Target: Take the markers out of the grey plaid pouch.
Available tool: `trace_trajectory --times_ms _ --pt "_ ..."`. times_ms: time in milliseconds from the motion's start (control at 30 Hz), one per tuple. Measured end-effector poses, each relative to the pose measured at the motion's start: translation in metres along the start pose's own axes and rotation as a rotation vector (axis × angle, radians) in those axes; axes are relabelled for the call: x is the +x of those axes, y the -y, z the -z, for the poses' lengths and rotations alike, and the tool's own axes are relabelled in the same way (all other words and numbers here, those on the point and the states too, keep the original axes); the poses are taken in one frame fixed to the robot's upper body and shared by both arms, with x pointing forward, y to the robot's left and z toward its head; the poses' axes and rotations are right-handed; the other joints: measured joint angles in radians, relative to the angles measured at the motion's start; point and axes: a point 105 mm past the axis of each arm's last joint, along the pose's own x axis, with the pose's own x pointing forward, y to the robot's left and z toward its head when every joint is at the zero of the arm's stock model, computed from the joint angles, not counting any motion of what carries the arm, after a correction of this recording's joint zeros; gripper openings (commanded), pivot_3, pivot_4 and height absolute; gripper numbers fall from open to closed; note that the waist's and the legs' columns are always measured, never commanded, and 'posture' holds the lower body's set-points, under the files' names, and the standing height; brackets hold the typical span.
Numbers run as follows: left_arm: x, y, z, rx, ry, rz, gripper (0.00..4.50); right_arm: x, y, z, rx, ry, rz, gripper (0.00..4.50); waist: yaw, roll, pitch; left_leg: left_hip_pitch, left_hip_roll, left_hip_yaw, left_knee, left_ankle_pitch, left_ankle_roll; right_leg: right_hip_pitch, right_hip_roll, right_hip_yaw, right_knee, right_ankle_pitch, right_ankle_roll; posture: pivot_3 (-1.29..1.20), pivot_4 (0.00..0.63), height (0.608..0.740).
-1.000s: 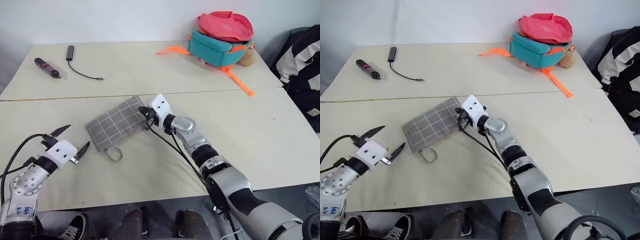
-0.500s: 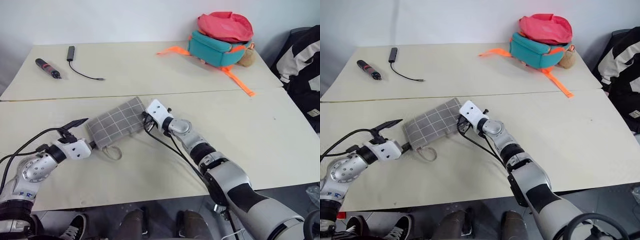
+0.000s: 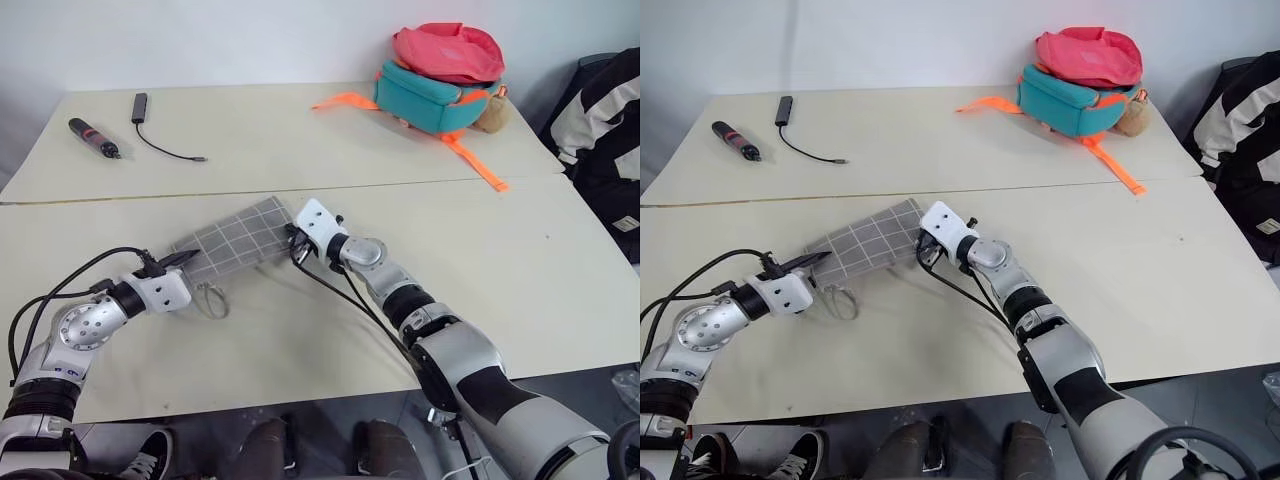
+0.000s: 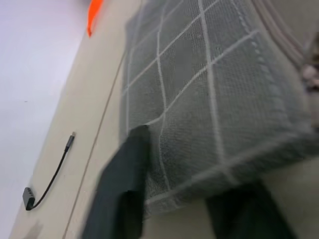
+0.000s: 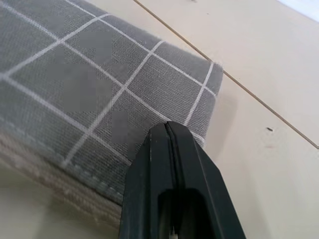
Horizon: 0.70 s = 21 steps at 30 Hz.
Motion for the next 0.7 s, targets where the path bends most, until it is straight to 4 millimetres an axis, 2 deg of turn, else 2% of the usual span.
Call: trace_trajectory --times_ms 33,100,200,333,400,467,533,600,700 --pt "0.0 -0.001 -0.001 -0.009 0.005 -0.002 0.11 -0.001 0.0 0.0 0.002 0.004 -0.004 0.0 0.0 0.001 0.0 0.0 0.0 0.0 0.0 0.0 0.0 0.0 0.0 0.0 0.0 0.0 0.0 0.0 0.15 0.74" --pt "-0.001 0.0 -0.001 -0.02 0.007 -0.003 0.05 -0.002 0.001 -0.001 0.042 0.021 -0.01 0.0 0.0 0.002 -0.001 0.0 0.0 0.0 0.0 0.0 0.0 0.0 0.0 0.0 0.0 0.0 0.0 0.0 0.15 0.74" --pt "-0.001 -0.001 0.0 -0.043 0.004 -0.018 0.0 -0.006 0.007 -0.005 0.121 0.062 -0.012 0.89 -0.001 0.002 -0.001 0.0 0.0 0.0 0.0 0.0 0.0 0.0 0.0 0.0 0.0 0.0 0.0 0.0 0.15 0.74" --pt "0.004 -0.002 -0.003 -0.103 -0.006 -0.061 0.0 -0.021 0.019 -0.03 0.186 0.188 -0.064 2.25 0.004 0.002 -0.001 0.0 0.0 -0.001 0.001 0.0 0.001 0.001 0.0 0.0 0.0 0.0 0.0 0.0 0.15 0.74" --pt "0.007 -0.001 -0.006 -0.131 -0.01 -0.08 0.0 -0.036 0.015 -0.039 0.215 0.234 -0.141 2.99 0.01 0.002 -0.001 0.0 0.0 -0.002 0.001 -0.001 0.002 0.001 -0.001 0.0 0.0 0.0 0.0 0.0 0.15 0.74" --pt "0.011 0.001 -0.012 -0.14 -0.009 -0.087 0.0 -0.059 -0.002 -0.042 0.258 0.246 -0.276 3.63 0.014 0.002 -0.001 -0.002 -0.001 -0.004 0.001 -0.002 0.004 0.002 -0.001 0.0 0.0 0.0 0.0 0.0 0.15 0.74" --pt "0.018 0.002 -0.022 -0.138 -0.005 -0.095 0.0 -0.082 -0.026 -0.041 0.322 0.221 -0.405 3.63 0.017 0.002 -0.001 -0.003 -0.002 -0.004 0.002 -0.003 0.005 0.002 -0.002 0.0 -0.002 0.0 0.0 0.0 0.15 0.74" --pt "0.029 0.007 -0.036 -0.146 0.018 -0.089 0.0 -0.095 -0.045 -0.039 0.381 0.187 -0.482 3.63 0.016 0.002 -0.001 -0.003 -0.003 -0.003 0.002 -0.003 0.005 0.003 -0.002 -0.001 -0.004 0.0 0.0 0.0 0.15 0.74" --pt "0.044 0.016 -0.057 -0.146 0.051 -0.061 0.0 -0.102 -0.061 -0.035 0.441 0.135 -0.506 3.63 0.014 0.0 -0.002 -0.003 -0.002 -0.002 0.002 -0.002 0.004 0.002 -0.002 -0.002 -0.005 0.0 0.0 0.0 0.15 0.74"
